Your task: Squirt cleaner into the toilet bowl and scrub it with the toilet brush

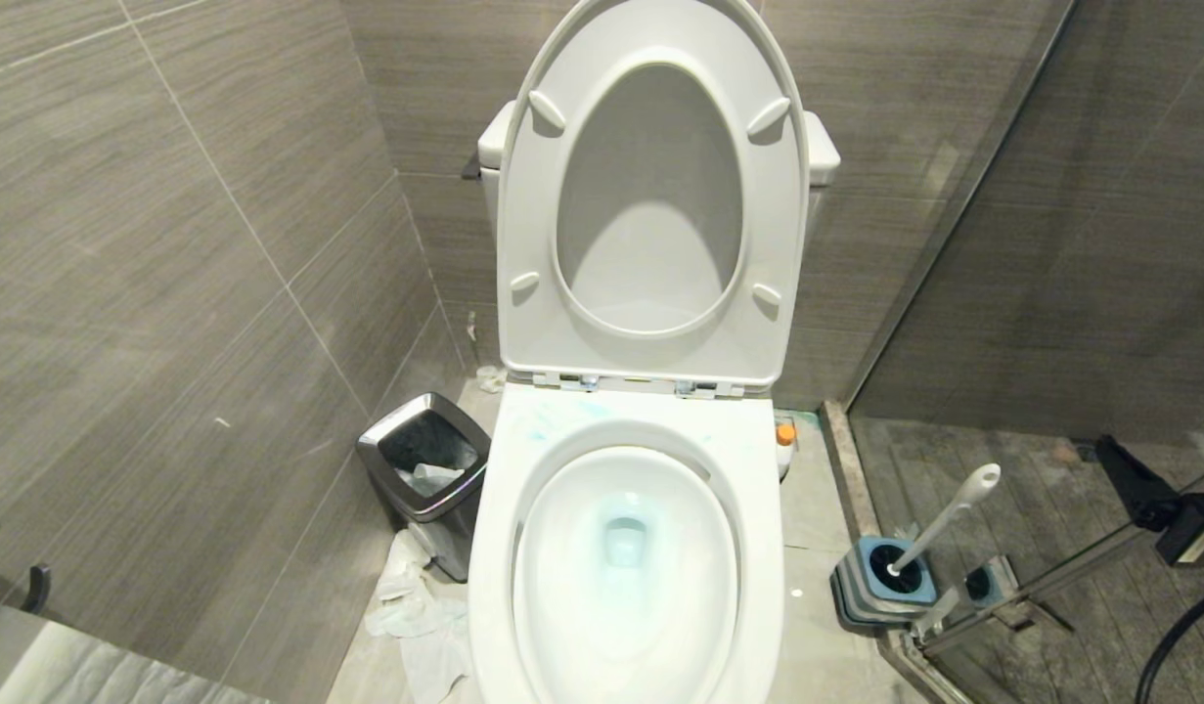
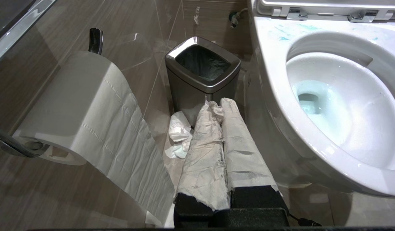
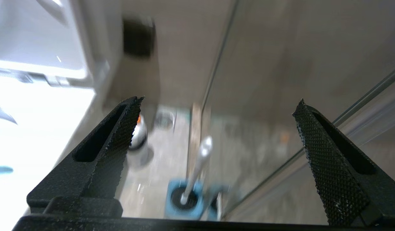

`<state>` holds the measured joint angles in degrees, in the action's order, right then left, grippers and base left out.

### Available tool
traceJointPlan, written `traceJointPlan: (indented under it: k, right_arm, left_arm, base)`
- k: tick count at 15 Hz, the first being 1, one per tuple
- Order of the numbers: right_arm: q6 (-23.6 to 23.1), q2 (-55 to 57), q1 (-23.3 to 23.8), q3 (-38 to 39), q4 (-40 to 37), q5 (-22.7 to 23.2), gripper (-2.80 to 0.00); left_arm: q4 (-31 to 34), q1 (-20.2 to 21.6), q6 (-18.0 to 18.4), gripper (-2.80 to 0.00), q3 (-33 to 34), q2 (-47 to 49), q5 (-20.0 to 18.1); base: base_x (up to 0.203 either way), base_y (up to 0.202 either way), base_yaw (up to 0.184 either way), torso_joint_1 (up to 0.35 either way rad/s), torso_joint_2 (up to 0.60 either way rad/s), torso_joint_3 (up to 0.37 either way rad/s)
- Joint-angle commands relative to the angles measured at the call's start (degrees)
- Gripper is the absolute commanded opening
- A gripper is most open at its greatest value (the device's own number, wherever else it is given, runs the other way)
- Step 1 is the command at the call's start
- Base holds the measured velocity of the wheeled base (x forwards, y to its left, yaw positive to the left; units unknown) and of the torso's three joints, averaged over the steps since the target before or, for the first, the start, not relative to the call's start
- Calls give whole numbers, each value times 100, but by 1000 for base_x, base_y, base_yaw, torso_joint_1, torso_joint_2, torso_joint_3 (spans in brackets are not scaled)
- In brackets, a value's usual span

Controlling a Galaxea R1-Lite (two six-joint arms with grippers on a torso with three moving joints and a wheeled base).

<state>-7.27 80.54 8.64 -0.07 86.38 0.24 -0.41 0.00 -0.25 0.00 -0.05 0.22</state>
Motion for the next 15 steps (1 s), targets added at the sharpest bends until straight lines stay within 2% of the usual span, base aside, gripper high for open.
traceJointPlan:
  k: [1,10,12,15]
  right_arm:
    - [-113,-1051,-4,68,-118,85,0]
    - [-531,-4920,-3,62,-3424,246,0]
    - [-579,-5407,-3,70,-3745,248,0]
    - [-599,-5850,-3,69,-3822,248,0]
  left_arm:
    - [-2,0,-9,-280,35,5,4]
    - [-2,0,-10,-280,44,5,4]
    - [-2,0,-8,-280,35,5,4]
    - [-2,0,-2,-280,35,5,4]
  base:
    - [0,0,0,0,0,0]
    - [0,0,0,0,0,0]
    - [0,0,0,0,0,0]
    - [0,0,0,0,0,0]
